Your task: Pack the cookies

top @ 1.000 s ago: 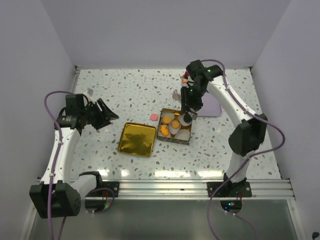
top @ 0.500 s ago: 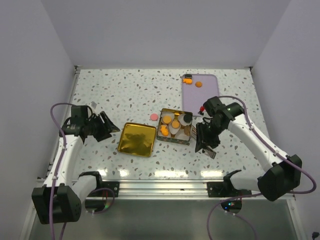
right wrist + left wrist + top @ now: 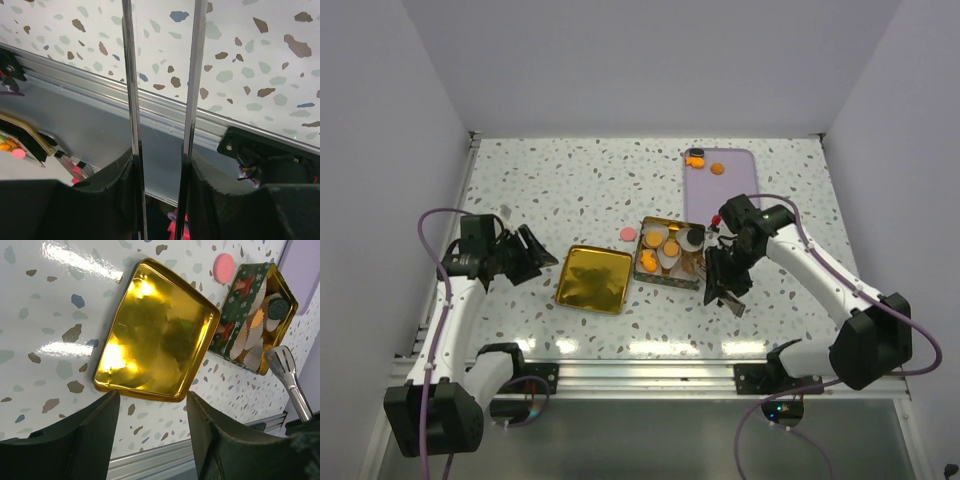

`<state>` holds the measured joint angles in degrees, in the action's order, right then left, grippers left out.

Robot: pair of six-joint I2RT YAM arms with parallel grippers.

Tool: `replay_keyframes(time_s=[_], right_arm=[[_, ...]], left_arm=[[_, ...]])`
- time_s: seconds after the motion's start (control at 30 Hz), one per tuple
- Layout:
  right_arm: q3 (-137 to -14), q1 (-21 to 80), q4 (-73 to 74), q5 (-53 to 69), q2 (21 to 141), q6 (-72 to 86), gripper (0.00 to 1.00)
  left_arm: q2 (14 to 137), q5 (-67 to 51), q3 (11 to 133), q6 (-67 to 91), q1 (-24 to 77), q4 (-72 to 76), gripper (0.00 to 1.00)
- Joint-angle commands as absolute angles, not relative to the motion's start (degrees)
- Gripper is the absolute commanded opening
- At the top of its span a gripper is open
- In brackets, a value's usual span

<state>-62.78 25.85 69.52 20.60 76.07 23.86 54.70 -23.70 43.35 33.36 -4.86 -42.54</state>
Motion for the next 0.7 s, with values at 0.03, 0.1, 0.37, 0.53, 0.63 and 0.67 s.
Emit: replay_keyframes(time_s=[0.03,0.1,0.37,0.53,0.63,0.67], right_arm=[[-66.8,26.0,68.8,22.0,77.3,22.2,0.29],[-67.0,26.0,69.0,22.2,77.3,22.2,0.32],[-71.4,26.0,71.9,21.1,78.7,21.0,0.47],[-76.5,26.0,75.2,19.2,81.6,19.4,0.49],[-81.5,26.0,76.5,19.5,83.8,19.3,0.49],[-83.0,26.1,76.6,19.9,84.7,19.4,0.48]], left_arm=[[54.6,-22.4,45.3,31.6,-5.3,-43.2,0.61],[55.0,-22.1,45.7,31.3,-5.3,-43.2,0.61],[56.3,-22.4,44.6,31.6,-5.4,-41.6,0.61],[57.0,-22.3,45.4,31.3,-5.3,-41.6,0.61],[57.3,-22.3,45.9,31.4,-5.4,-41.5,0.61],[57.5,-22.3,46.0,31.5,-5.3,-41.4,0.61]])
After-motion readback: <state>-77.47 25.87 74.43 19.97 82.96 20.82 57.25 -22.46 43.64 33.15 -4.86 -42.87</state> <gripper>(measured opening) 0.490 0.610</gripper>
